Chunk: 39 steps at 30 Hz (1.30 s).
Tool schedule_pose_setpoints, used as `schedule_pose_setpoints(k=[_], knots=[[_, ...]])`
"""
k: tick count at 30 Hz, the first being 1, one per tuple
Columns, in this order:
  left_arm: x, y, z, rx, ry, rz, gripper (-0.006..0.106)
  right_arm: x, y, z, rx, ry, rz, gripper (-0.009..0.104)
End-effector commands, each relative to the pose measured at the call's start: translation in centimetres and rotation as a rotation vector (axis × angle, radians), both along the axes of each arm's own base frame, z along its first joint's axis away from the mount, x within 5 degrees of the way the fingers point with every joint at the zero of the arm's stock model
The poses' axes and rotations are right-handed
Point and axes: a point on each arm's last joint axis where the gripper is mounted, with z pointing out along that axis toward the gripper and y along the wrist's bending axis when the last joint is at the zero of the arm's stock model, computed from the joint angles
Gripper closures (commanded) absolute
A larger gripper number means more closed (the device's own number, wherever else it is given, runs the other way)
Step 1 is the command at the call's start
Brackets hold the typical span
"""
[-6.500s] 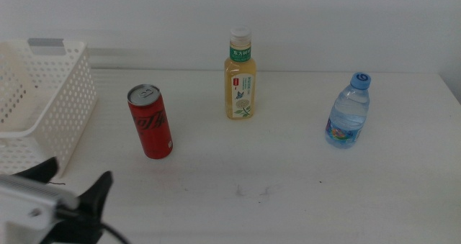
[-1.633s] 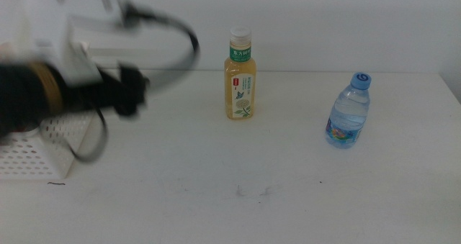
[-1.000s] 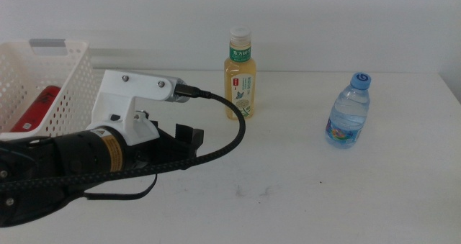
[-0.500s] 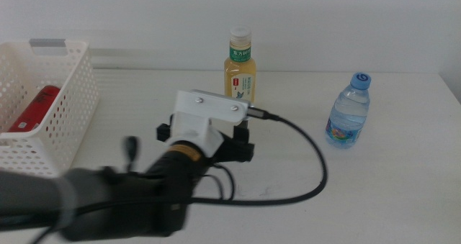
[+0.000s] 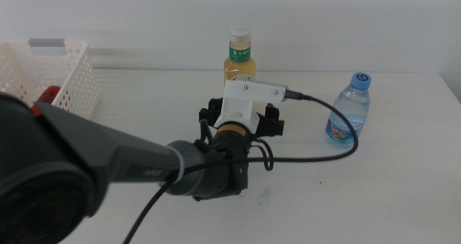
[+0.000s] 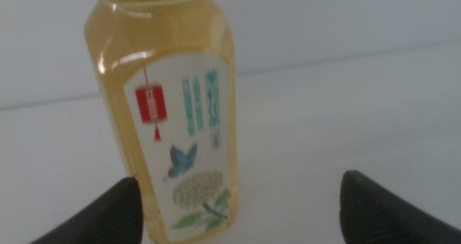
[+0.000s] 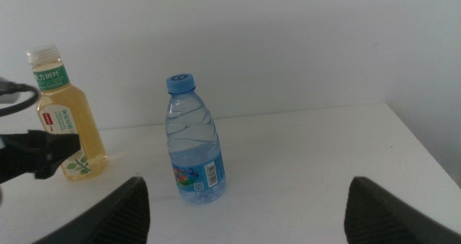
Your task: Use arms to grab the bottles and put them into the dustbin to the left of the table.
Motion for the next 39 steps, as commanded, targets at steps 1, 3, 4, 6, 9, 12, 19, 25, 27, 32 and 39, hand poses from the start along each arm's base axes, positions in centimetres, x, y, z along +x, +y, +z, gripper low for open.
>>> schedule_pose_setpoints(k=[1,3,4,6,9,12,19,25,27,32,39], knots=[[1.2,-0.1,-0.2,-0.019,-0.020,0.047,0.007,0.0,-0.1,0.0,-0.016,-0.013,-0.008,0.004],[2.0,0.1,-0.8,-0.016,-0.018,0.062,0.007,0.0,-0.1,0.0,-0.016,-0.013,-0.008,0.004],[2.3,0.2,-1.1,-0.014,-0.017,0.069,0.007,0.0,-0.1,0.0,-0.016,-0.013,-0.008,0.004],[2.9,0.4,-1.2,-0.011,-0.028,0.077,0.007,0.0,-0.1,0.0,-0.016,-0.013,-0.008,0.004],[3.9,0.8,-1.7,-0.010,-0.025,0.091,0.007,0.0,-0.1,0.0,-0.016,-0.013,-0.008,0.004],[5.3,1.0,-2.0,-0.013,-0.034,0.092,0.007,0.0,-0.1,0.0,-0.016,-0.013,-0.008,0.004],[7.8,0.4,-2.7,-0.033,-0.024,0.093,0.007,0.0,-0.1,0.0,-0.016,-0.013,-0.008,0.004],[9.7,0.7,-3.6,-0.037,-0.033,0.105,0.007,0.0,-0.1,0.0,-0.016,-0.013,-0.008,0.004],[10.2,0.7,-4.1,-0.039,-0.026,0.109,0.010,0.0,-0.1,0.0,-0.016,-0.013,-0.008,0.004],[10.5,0.9,-4.5,-0.036,-0.023,0.124,0.043,0.0,-0.1,0.0,-0.016,-0.013,-0.008,0.004],[7.9,2.2,1.9,0.097,-0.020,0.195,0.102,0.0,-0.1,0.0,-0.016,-0.013,-0.008,0.004]])
